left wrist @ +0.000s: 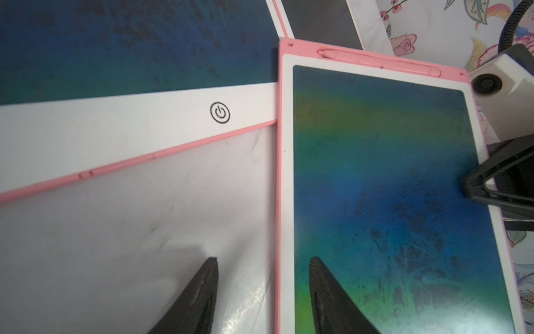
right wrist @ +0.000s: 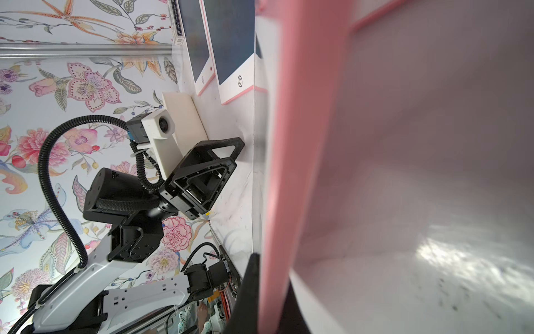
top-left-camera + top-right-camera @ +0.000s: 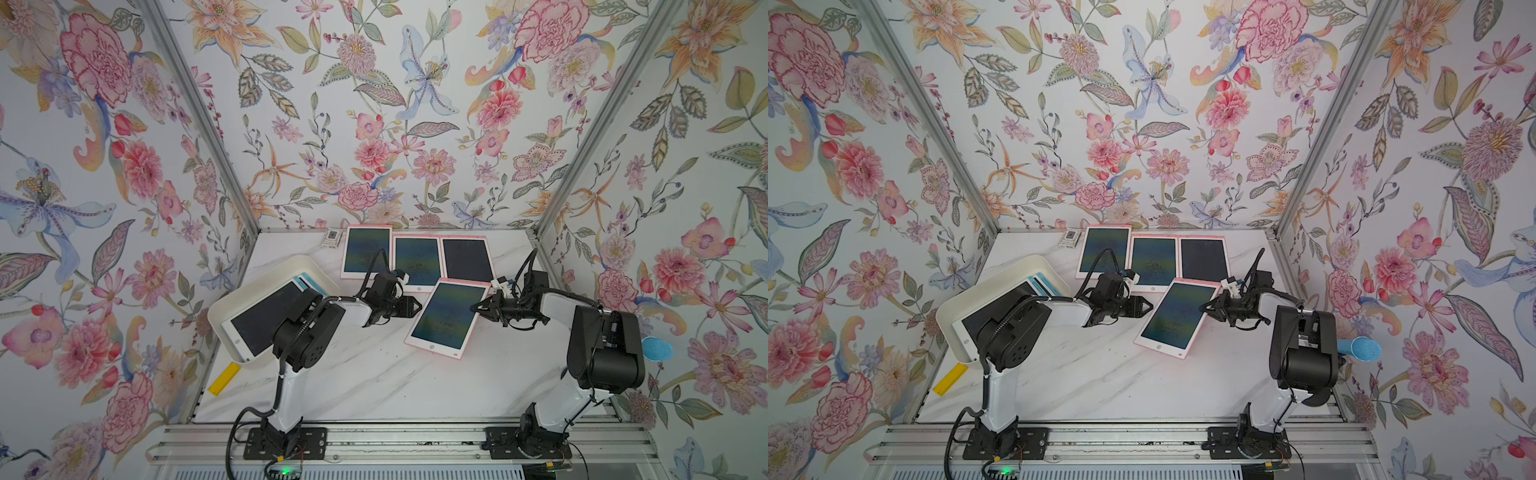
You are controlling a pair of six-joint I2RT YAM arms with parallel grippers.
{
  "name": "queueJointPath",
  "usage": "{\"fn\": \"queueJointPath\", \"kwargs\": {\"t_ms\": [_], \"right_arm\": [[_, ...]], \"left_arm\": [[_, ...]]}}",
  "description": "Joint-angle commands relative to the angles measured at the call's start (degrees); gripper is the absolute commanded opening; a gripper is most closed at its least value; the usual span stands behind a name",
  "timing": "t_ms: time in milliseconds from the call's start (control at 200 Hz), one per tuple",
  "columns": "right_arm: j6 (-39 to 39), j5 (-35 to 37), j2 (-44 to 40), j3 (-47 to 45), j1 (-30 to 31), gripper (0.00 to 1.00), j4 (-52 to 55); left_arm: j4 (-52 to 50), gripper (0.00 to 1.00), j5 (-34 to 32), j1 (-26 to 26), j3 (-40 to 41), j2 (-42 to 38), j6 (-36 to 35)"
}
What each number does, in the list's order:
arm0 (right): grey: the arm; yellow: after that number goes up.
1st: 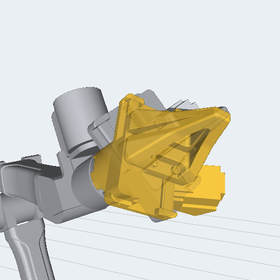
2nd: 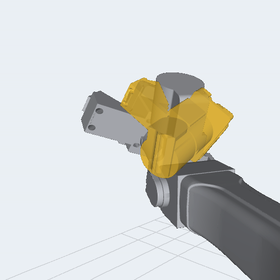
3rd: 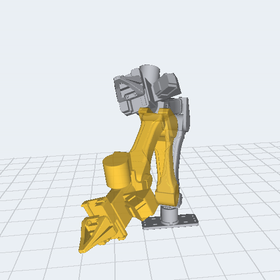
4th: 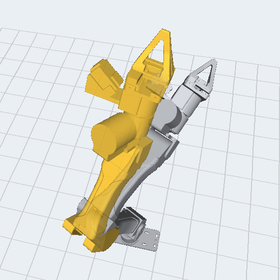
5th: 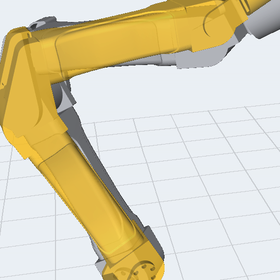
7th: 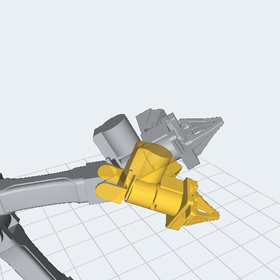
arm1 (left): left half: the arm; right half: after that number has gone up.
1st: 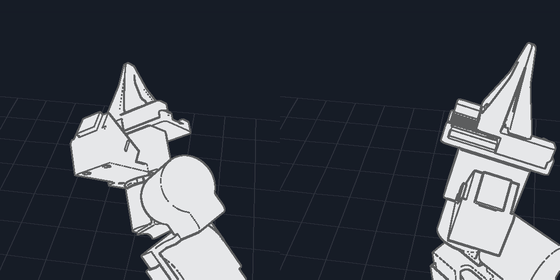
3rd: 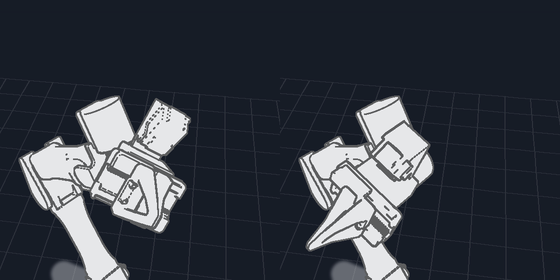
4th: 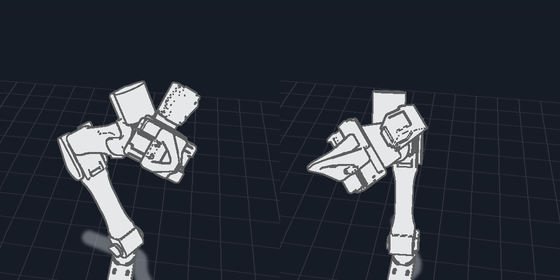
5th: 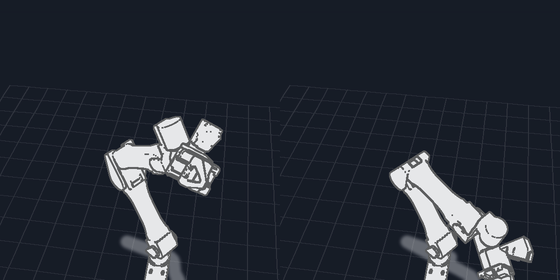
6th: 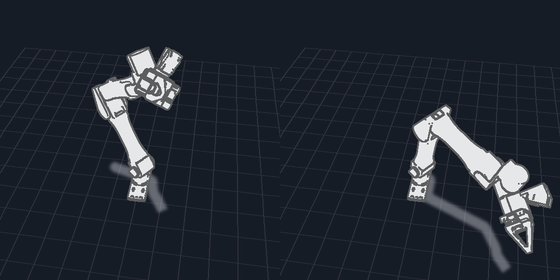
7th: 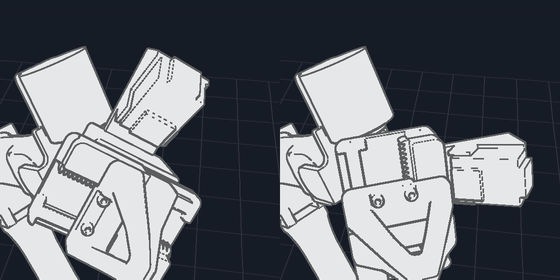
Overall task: Take out the writing tablet from the storage box
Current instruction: Place the writing tablet at the center of the board.
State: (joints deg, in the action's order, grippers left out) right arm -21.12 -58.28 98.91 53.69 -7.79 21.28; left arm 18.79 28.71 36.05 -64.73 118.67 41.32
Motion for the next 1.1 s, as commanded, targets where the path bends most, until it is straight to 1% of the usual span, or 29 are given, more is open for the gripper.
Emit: {"fn": "queueJointPath", "kwargs": {"t_ms": [0,50,150,335,410,525,615,650,726,776,861,1016,1096], "right_arm": [[1.92,3.44,0.81,0.8,-1.1,0.08,1.05],[1.83,3.62,0.75,0.87,-1.26,0.12,1.04],[1.8,3.72,1.2,1.06,-1.54,0.13,1.05],[1.79,5.14,2.63,1.1,-1.92,0.13,1.05],[1.6,5.41,3.38,1.22,-1.96,0.19,1.04],[1.37,7.28,3.1,1.17,-2.29,0.2,0.99],[1.1,8.37,2.21,1.17,-2.42,0.25,1.05],[1.06,9.4,1.88,1.16,-2.51,0.28,1.22],[1.2,12.07,1.49,1.24,-2.65,0.28,2.13],[1.31,13.19,1.54,1.37,-2.71,0.31,2.51],[1.29,17.02,1.77,2.19,-2.78,0.31,3.86],[1.41,21.19,3.26,3.87,-3.7,0.35,5.5],[2.03,23.72,4.8,5.58,-3.72,0.35,6.91]], "left_arm": [[-4.33,0.54,0.01,1.47,0.47,2.79,-0.08],[-4.33,0.54,0.25,2.0,0.75,2.53,-0.07],[-5.07,0.54,1.56,3.42,0.62,3.03,-0.27],[-7.79,0.54,2.05,7.05,0.21,2.89,-1.05],[-7.89,0.54,2.35,7.88,0.37,2.96,-0.71],[-7.5,0.54,2.21,9.09,0.76,2.71,-0.19],[-6.85,0.54,2.23,9.98,0.92,2.57,0.47],[-6.38,0.54,2.49,10.3,0.92,2.62,0.81],[-5.88,0.53,2.76,11.16,0.42,2.86,1.21],[-5.47,0.53,2.85,11.68,0.14,2.93,1.65],[-5.01,0.53,3.26,12.45,-0.64,3.59,2.25],[-4.72,0.53,3.79,13.38,-2.27,4.85,2.84],[-4.81,0.53,4.06,13.9,-3.39,5.64,2.99]]}}
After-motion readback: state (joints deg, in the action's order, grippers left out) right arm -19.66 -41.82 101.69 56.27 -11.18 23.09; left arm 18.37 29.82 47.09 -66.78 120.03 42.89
